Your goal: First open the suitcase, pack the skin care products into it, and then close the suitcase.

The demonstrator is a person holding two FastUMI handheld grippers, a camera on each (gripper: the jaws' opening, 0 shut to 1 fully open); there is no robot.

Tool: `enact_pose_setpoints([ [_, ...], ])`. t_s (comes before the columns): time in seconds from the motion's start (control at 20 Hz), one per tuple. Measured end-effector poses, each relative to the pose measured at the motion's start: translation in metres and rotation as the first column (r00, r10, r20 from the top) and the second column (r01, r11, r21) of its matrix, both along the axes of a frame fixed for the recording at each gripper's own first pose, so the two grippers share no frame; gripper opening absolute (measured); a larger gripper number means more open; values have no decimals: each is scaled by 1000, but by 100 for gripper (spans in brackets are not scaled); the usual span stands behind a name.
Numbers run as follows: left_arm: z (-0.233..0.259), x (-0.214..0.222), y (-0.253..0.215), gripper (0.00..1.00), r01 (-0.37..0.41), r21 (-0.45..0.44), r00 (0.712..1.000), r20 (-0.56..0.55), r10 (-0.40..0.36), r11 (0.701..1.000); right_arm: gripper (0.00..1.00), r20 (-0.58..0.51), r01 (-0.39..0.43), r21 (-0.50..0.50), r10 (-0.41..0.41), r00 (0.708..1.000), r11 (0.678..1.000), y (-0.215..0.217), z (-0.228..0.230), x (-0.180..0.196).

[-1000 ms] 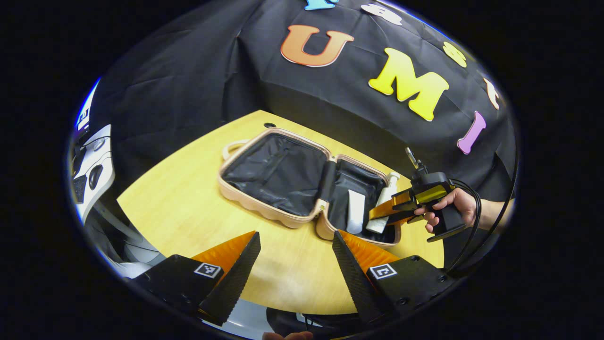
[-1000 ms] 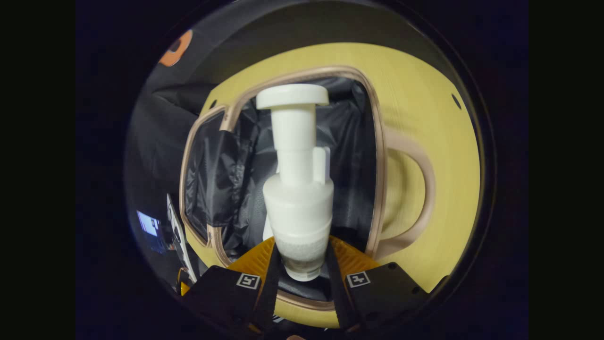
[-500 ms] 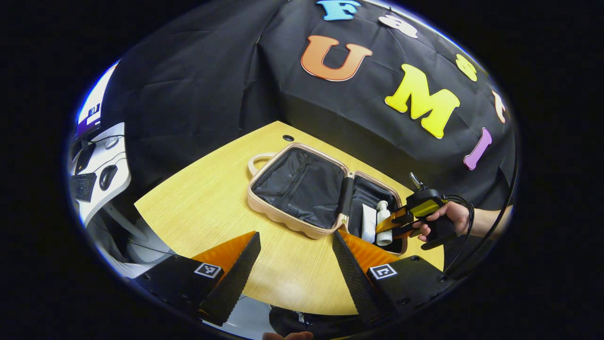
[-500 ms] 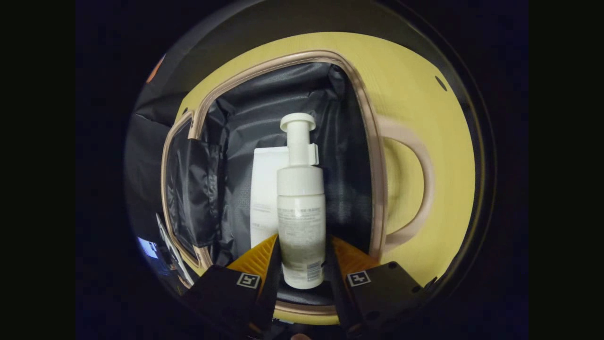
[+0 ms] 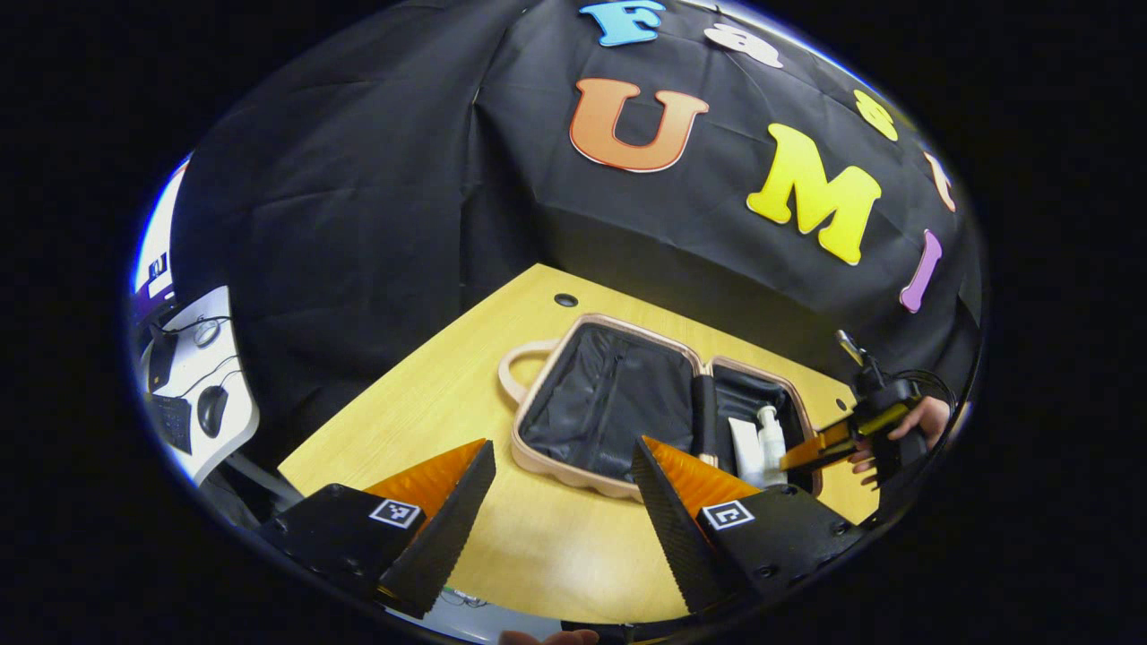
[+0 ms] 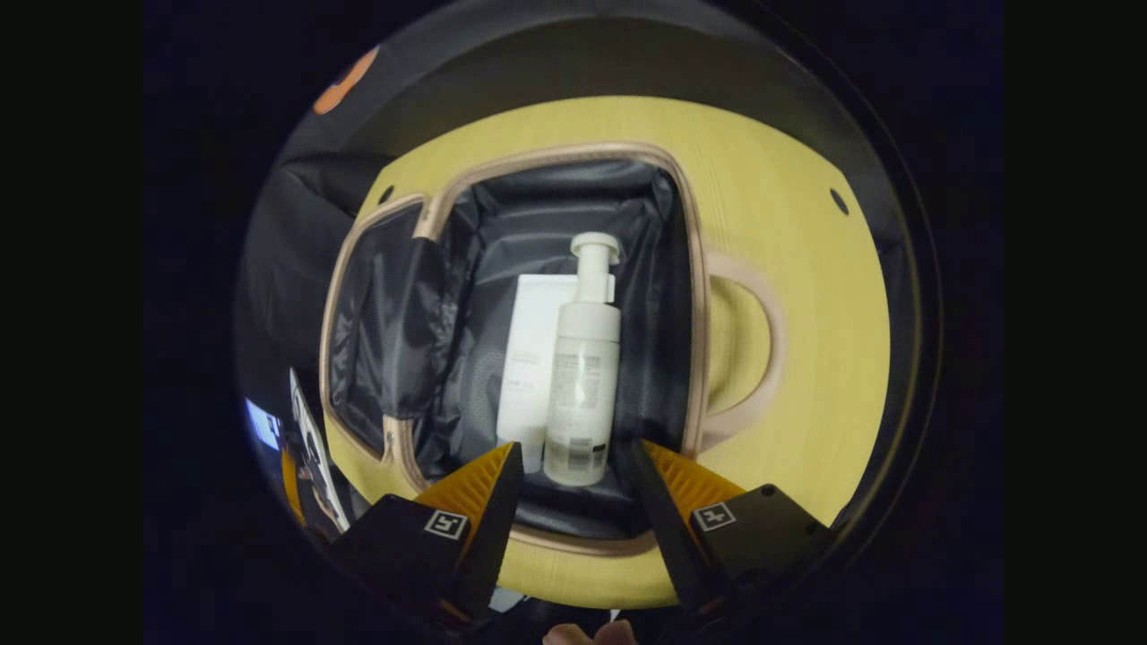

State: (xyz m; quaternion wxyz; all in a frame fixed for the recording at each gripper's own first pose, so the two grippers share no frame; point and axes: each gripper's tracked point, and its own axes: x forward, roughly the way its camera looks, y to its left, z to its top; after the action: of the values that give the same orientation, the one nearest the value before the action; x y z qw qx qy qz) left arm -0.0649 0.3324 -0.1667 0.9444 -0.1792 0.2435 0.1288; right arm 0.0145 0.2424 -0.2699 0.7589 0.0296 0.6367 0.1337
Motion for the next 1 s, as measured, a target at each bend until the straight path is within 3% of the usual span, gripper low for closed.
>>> enact_pose_setpoints([
  [0.1, -9, 24, 17, 98, 59, -64, 996, 72, -55, 996, 73, 122, -80, 94, 68, 990, 992, 6, 38, 0],
  [0.2, -26, 42, 38, 98, 62, -170, 994, 102, -45, 983, 68, 282, -194, 169, 141, 949, 966, 17, 80, -2],
  [0.3, -40, 64, 54, 98, 52, -303, 991, 135, -11, 952, 73, 409, -268, 185, 174, 896, 946, 20, 110, -8],
  [0.4, -59, 77, 71, 97, 20, -413, 991, 128, 37, 911, 73, 491, -306, 186, 181, 852, 934, 15, 137, -16],
  [0.45, -68, 85, 79, 96, 0, -466, 991, 122, 64, 885, 68, 512, -309, 195, 172, 841, 931, 12, 147, -20],
  [0.55, -79, 95, 90, 96, -4, -595, 983, 145, 112, 803, 73, 507, -280, 260, 116, 854, 924, 7, 160, -29],
  [0.6, -83, 98, 97, 96, -2, -639, 980, 152, 129, 770, 69, 493, -256, 292, 84, 866, 921, 5, 165, -31],
  [0.7, -99, 108, 106, 94, -18, -700, 977, 140, 162, 714, 73, 472, -202, 336, 21, 882, 920, -2, 171, -28],
  [0.8, -107, 113, 110, 80, -14, -753, 973, 142, 183, 658, 68, 470, -175, 351, -11, 883, 920, -9, 175, -29],
  [0.85, -111, 116, 112, 90, -20, -770, 972, 136, 194, 638, 73, 474, -172, 353, -17, 880, 919, -11, 179, -30],
  [0.9, -115, 121, 111, 93, -20, -789, 970, 132, 202, 614, 73, 484, -176, 364, -25, 875, 915, -14, 186, -32],
  [1.0, -116, 135, 106, 84, -7, -807, 970, 139, 201, 590, 68, 501, -175, 360, -32, 865, 917, -20, 190, -33],
])
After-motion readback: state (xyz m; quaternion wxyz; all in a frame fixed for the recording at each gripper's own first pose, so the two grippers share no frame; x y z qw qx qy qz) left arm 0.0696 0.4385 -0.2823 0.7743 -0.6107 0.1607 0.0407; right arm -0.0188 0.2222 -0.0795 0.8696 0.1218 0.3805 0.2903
